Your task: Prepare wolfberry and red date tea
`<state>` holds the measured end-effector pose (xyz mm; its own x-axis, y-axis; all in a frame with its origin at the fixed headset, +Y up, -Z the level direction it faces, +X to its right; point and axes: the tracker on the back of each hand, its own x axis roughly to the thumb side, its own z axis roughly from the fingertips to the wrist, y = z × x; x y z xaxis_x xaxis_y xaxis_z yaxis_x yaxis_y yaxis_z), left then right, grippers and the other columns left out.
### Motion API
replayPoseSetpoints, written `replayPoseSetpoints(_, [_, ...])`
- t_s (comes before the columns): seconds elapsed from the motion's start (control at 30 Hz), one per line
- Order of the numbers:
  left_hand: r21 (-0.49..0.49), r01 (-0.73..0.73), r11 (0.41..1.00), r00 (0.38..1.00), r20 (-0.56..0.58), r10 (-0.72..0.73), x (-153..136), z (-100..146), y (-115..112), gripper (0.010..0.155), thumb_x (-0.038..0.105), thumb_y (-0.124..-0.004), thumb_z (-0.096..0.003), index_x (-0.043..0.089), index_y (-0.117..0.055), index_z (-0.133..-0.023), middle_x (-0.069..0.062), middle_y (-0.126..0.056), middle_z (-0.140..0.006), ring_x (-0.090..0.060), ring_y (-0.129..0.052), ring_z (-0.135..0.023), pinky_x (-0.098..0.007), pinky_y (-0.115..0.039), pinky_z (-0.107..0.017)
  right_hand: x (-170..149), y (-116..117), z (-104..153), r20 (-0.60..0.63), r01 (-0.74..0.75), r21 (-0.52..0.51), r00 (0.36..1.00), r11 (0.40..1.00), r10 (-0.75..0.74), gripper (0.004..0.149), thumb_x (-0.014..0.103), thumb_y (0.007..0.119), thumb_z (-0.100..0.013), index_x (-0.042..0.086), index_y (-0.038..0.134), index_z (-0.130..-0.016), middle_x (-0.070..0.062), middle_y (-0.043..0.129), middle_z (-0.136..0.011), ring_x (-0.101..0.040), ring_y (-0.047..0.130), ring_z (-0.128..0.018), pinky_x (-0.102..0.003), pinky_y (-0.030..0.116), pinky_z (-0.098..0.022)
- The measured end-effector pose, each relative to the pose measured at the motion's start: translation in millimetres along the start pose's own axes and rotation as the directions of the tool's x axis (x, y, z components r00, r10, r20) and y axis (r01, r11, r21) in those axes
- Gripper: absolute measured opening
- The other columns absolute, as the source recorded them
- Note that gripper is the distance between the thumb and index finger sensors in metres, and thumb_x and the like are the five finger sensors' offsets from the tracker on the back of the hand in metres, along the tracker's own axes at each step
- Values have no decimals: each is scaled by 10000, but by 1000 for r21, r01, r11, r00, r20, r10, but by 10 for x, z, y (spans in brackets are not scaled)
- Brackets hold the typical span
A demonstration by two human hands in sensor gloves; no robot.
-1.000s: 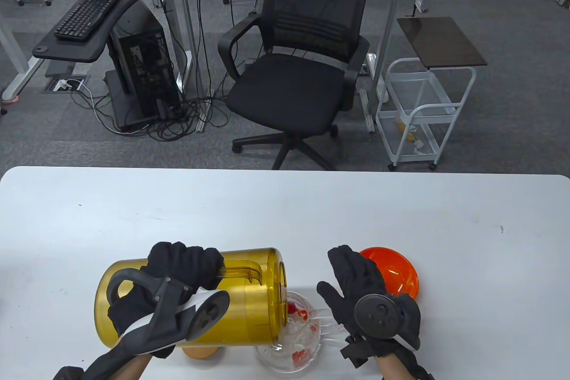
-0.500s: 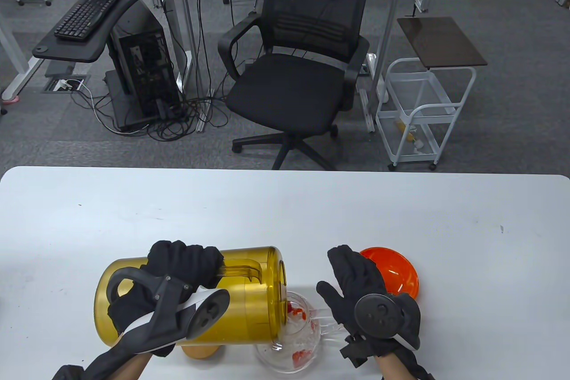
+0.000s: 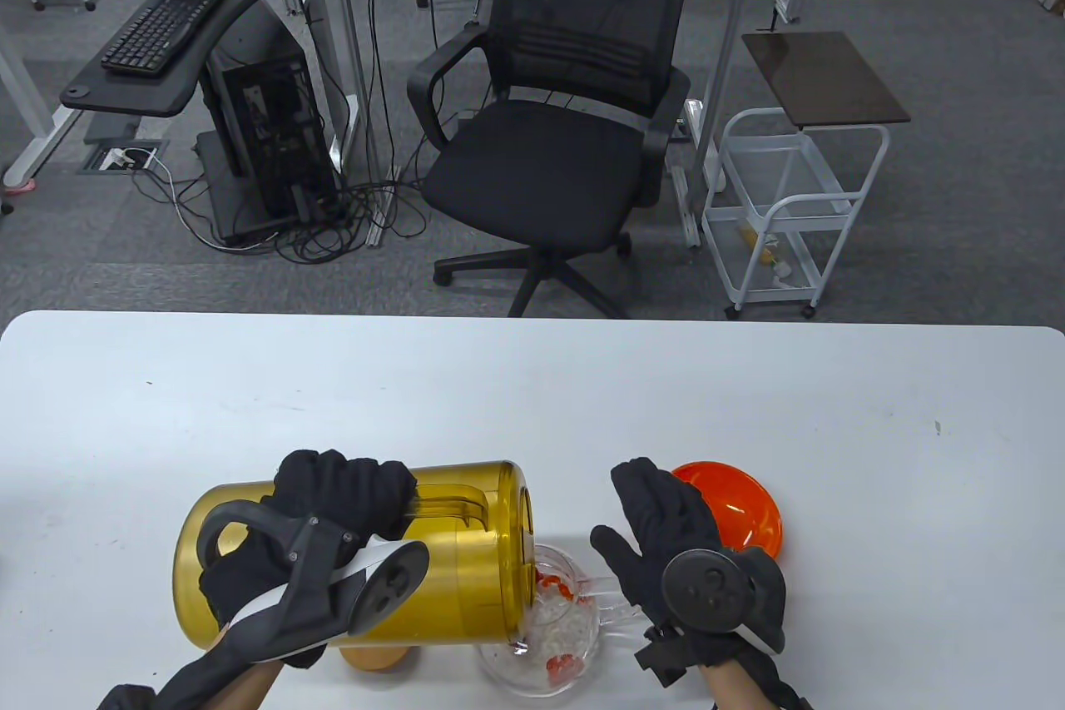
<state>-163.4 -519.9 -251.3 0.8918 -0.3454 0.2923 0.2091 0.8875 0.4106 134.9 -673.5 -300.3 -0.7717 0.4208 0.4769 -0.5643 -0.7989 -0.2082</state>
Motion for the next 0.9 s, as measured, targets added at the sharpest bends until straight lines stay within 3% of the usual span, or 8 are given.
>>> replayPoseSetpoints(0.9, [1, 7, 1000, 1000, -2, -7, 4, 12, 10, 307, 443, -755, -547, 200, -841, -714, 56, -946, -434, -217, -984, -448, -471, -760, -571, 2, -10, 6, 1, 3, -6, 1000, 1000, -3, 688, 387, 764, -541, 20, 544, -1081, -305, 584, -1059, -537, 666, -931, -713, 490, -678])
